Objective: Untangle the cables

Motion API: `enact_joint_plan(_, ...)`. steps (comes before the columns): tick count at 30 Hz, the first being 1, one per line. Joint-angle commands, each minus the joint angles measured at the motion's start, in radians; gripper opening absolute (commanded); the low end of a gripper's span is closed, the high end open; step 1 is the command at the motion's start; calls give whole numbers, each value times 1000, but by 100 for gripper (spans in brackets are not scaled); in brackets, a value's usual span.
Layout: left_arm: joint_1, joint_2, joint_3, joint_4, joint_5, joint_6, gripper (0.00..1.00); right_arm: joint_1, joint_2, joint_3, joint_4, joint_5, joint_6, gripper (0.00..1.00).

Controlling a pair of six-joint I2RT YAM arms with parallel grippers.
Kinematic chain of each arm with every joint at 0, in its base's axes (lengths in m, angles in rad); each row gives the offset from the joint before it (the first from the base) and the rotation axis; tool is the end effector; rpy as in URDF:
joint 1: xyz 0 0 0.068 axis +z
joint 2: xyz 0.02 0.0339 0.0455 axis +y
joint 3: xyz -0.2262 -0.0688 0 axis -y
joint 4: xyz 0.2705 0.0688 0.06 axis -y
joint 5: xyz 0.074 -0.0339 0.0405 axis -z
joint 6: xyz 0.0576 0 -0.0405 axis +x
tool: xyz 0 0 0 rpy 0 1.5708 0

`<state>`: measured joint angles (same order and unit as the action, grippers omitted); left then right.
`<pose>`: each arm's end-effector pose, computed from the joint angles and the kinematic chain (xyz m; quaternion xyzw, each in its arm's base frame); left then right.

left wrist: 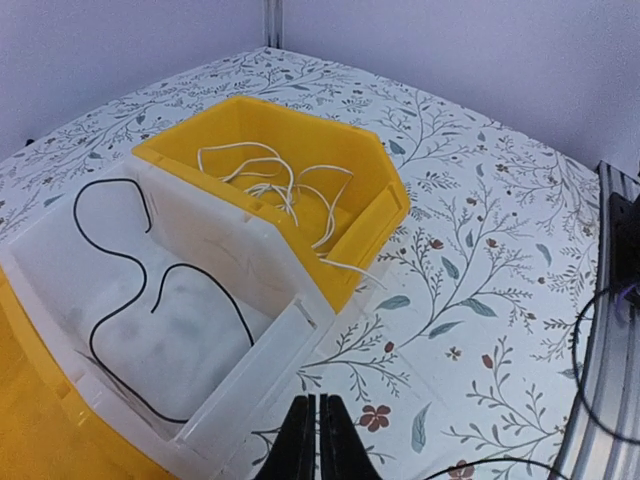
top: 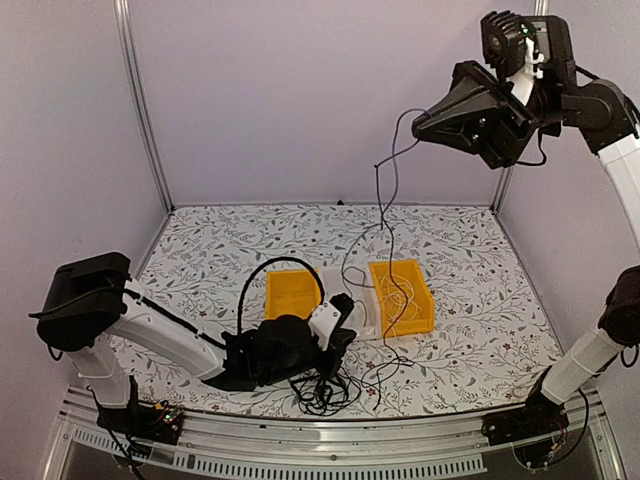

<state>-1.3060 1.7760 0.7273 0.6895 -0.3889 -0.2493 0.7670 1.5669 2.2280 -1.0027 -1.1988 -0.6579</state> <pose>0.1185 -0.3535 0.0857 0.3116 0.7520 -0.2788 0.5095 0.1681 0.2366 0.5213 -0.6871 0.2978 0.4862 0.4503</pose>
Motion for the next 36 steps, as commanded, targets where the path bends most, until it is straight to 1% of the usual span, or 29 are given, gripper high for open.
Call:
enact_joint_plan(1,-13,27,-12,-46,-7,-43,0,-80,-11,139,44,-7,40,0)
enact_joint_plan(4,-16,23,-9,-73,-20,-35,0,-121,3,196,85,-2,77,0)
enact_joint_plan(8,-21,17,2,-92,-23,-14,0,-153,11,206,142,32,114,0)
enact_joint_plan(13,-33,2,-3,-106,-37,2,0,-158,18,155,187,115,121,0)
enact_joint_plan(17,-45,-60,-40,-105,-98,-8,0,-158,15,106,213,140,138,0)
enact_joint_plan(20,-46,-119,-81,-92,-140,-25,0,-158,15,98,226,171,139,0)
enact_joint_plan(26,-46,-216,-141,-91,-218,-35,10,-158,35,174,254,244,127,0)
enact_joint_plan(31,-46,-242,-150,-105,-247,-34,19,-158,64,237,294,273,137,0)
enact_joint_plan(36,-47,-237,-150,-85,-247,-39,23,-158,103,275,339,316,151,0)
